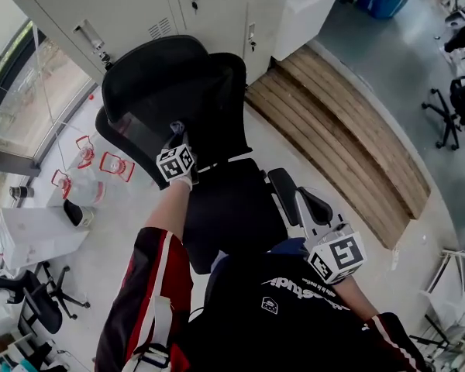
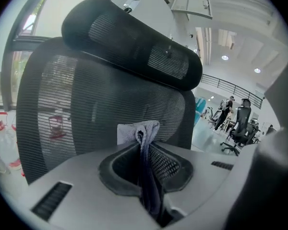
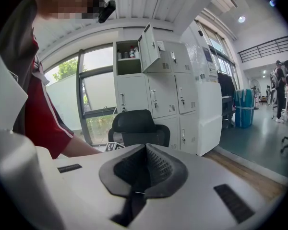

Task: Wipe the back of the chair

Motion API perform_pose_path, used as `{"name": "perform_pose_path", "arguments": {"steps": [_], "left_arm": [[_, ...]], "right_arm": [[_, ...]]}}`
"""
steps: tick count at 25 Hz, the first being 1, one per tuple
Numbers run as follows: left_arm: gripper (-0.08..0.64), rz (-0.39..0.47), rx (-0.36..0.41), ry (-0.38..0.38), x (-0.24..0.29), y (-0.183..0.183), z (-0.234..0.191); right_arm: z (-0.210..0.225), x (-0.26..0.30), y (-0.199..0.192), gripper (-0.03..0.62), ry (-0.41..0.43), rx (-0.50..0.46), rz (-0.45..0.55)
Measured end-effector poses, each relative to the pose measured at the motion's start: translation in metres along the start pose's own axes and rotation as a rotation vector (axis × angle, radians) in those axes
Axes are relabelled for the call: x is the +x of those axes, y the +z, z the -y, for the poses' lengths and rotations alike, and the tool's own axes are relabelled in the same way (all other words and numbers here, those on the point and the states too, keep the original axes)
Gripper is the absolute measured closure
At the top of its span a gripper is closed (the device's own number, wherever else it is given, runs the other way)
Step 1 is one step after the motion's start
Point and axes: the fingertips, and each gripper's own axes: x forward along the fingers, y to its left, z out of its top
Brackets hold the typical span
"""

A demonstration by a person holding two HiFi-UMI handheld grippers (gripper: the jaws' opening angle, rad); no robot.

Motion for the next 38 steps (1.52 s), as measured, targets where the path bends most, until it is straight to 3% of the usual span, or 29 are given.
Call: {"name": "perform_pose_path", "arguments": {"steps": [26,38], "left_arm": [[0.5,-0.074,0.084,-0.187,0.11,-0.017,0.163],[0.5,-0.108,0.095,-0.291,0.123,-0.035,0.232]], "right_arm": [[0.09,-0.035,-0.016,0.578,-0.15,0.08,-0.008],[0.111,-0.043,-0.018,0.578,-0.186,0.109,-0.002]]}}
